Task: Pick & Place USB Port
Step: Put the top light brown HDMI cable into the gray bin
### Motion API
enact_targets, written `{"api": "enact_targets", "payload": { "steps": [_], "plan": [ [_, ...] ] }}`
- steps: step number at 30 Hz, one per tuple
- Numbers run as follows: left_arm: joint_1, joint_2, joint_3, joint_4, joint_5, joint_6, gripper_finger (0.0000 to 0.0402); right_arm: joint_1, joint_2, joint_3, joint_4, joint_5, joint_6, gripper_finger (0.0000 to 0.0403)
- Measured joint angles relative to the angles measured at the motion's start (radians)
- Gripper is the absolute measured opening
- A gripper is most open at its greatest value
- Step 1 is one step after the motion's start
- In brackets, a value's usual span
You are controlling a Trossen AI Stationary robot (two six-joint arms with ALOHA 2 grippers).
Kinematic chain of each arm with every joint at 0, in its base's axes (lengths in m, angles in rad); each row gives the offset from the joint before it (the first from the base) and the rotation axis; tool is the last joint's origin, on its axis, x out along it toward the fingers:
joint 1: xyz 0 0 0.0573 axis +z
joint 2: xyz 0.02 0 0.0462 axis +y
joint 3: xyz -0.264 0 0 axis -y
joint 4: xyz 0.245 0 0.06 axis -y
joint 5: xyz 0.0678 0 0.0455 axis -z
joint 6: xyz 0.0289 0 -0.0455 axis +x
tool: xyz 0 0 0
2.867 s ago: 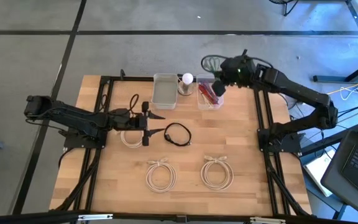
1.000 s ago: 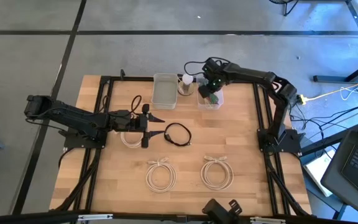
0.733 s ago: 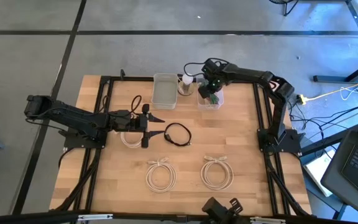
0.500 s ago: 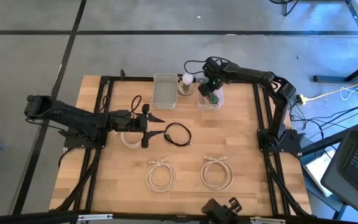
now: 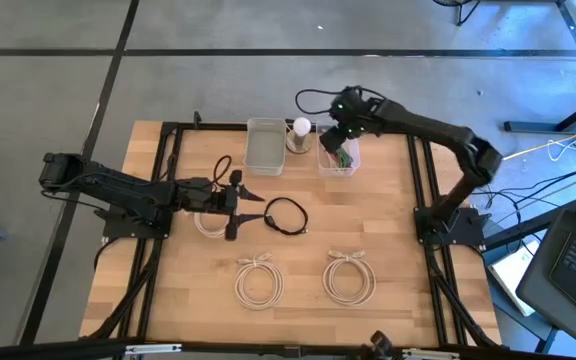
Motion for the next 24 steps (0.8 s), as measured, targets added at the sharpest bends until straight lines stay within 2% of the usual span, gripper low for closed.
{"api": "enact_targets", "payload": {
  "steps": [6, 14, 19, 24],
  "plan": [
    [0.0, -0.025, 0.0, -0.133, 0.04, -0.051, 0.0195, 0.123, -0.198, 0.0, -0.003, 0.09, -0.05, 0.0139],
    [0.0, -0.12, 0.0, -0.436, 0.128, -0.237, 0.0197, 0.311, -0.433, 0.0, -0.027, 0.092, -0.042, 0.0134],
    [0.0, -0.165, 0.0, -0.621, 0.173, -0.342, 0.0197, 0.411, -0.515, 0.0, -0.074, 0.092, -0.005, 0.0133],
    [0.0, -0.175, 0.013, -0.821, 0.191, -0.41, 0.0198, 0.479, -0.533, 0.0, -0.087, 0.092, 0.008, 0.0133]
  ]
}}
